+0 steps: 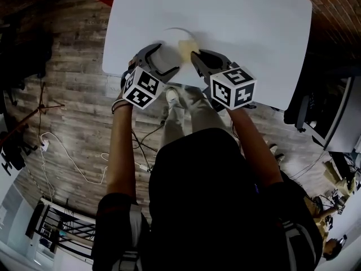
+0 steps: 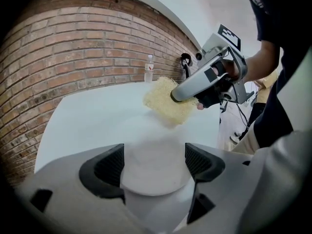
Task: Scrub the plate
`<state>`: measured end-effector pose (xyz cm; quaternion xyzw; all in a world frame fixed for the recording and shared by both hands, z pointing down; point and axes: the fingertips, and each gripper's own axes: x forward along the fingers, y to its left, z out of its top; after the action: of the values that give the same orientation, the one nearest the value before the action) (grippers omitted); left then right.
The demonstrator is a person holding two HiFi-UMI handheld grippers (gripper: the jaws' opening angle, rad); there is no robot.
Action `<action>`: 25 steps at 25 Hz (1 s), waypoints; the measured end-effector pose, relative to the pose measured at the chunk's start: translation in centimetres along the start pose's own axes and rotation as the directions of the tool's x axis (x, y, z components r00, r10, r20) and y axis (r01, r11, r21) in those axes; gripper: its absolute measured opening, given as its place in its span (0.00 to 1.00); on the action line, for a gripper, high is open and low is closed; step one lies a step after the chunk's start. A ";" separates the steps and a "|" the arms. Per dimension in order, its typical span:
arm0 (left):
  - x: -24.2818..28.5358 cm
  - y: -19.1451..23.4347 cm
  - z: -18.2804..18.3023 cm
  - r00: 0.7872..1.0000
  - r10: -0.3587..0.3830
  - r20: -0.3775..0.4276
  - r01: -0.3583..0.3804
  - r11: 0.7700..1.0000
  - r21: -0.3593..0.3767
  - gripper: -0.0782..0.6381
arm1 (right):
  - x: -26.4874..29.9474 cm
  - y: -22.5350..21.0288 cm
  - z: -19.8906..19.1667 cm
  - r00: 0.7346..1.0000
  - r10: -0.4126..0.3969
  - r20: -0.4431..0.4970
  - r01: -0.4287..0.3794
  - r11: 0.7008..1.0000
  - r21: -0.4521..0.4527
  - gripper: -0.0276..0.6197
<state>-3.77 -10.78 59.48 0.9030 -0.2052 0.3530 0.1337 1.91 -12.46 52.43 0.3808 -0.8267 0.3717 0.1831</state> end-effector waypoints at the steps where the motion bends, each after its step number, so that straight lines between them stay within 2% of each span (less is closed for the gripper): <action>1: 0.0 0.0 0.0 1.000 -0.001 0.000 0.001 1.000 0.000 0.63 | 0.0 0.0 -0.2 1.000 -0.001 -0.003 0.001 1.000 0.001 0.11; 12: 0.0 -0.2 0.0 1.000 -0.001 0.003 0.001 1.000 0.001 0.63 | 0.0 -0.5 -1.4 0.999 -0.007 -0.036 0.007 1.000 -0.009 0.11; 25: 0.0 -0.3 -0.1 1.000 0.000 -0.009 0.000 1.000 -0.001 0.63 | 3.2 0.5 1.7 0.997 0.020 -0.077 -0.029 0.993 -0.111 0.11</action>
<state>-3.64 -10.46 59.53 0.9014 -0.2049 0.3568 0.1350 -0.60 -15.08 52.99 0.3455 -0.8434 0.3408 0.2307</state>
